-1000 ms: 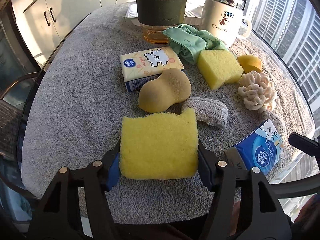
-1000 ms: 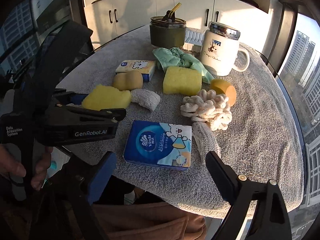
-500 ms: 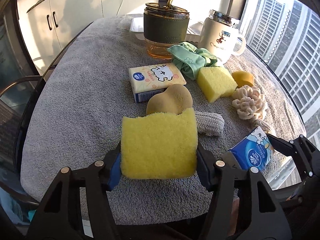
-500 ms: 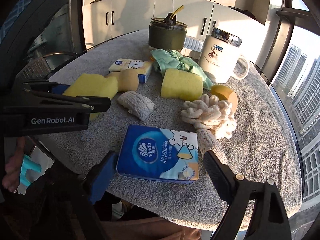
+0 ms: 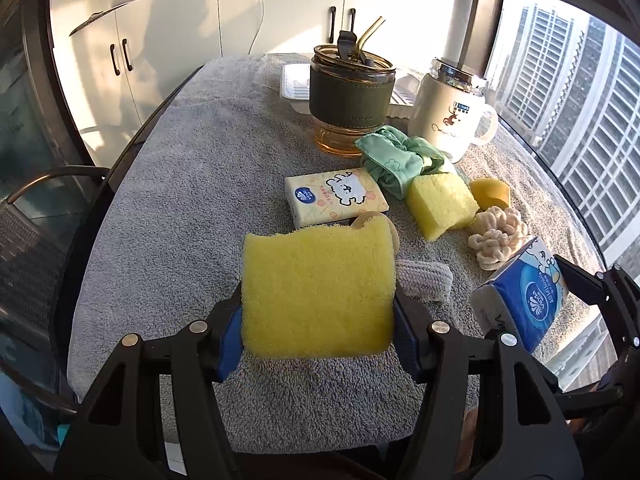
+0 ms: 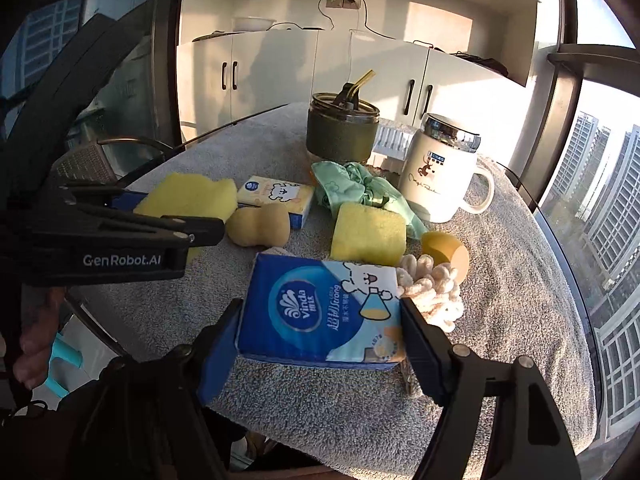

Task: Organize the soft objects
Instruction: 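Carry the yellow sponge and blue tissue pack toward the white tray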

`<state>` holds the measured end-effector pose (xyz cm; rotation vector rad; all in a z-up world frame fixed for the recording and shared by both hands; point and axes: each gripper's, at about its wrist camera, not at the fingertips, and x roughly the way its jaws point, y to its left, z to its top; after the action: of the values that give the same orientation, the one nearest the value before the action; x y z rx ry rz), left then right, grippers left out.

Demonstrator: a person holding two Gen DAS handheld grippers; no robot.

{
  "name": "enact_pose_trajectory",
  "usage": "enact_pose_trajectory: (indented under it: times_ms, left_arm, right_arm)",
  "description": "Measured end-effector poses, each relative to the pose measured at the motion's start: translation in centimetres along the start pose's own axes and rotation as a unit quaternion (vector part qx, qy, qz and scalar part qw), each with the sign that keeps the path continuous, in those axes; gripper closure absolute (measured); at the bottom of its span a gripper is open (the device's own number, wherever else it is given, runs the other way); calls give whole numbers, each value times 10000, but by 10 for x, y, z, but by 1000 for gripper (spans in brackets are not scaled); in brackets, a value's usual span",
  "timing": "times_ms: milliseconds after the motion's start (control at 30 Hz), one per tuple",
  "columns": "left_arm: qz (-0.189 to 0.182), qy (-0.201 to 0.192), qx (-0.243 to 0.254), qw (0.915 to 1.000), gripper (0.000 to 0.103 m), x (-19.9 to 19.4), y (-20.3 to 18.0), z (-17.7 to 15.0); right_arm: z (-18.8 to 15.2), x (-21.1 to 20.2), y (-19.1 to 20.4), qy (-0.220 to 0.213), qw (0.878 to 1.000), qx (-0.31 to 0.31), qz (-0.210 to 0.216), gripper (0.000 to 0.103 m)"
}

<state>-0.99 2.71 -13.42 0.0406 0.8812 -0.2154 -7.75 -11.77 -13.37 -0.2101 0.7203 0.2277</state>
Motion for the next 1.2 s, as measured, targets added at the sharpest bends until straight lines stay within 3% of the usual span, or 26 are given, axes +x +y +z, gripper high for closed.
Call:
enact_pose_trajectory:
  times_ms: [167,367,600,833,1000,1200]
  left_arm:
    - [121,-74,-57,9999,44,0,6,14]
    - [312,-108,-230,9992,44,8,20,34]
    - [676,-202,-438,9965,44,25,45,59]
    - [1190,-325,-567,9907,44,50,80,92]
    - [1458,-314,-643,9867,44,77,105,116]
    - [1545,-314,-634,9855,44,105,122,142]
  right_arm:
    - [13,0,-24,-64,9992,294,-264,26]
    - [29,9,-76,-56,9927,1106,-486,26]
    - [36,33,-150,299,9725,2106,-951,26]
    - [41,64,-213,542,9519,2812,-1088,26]
    - [54,88,-251,572,9458,2816,-1514,26]
    - [80,111,-282,493,9472,2665,-1711,26]
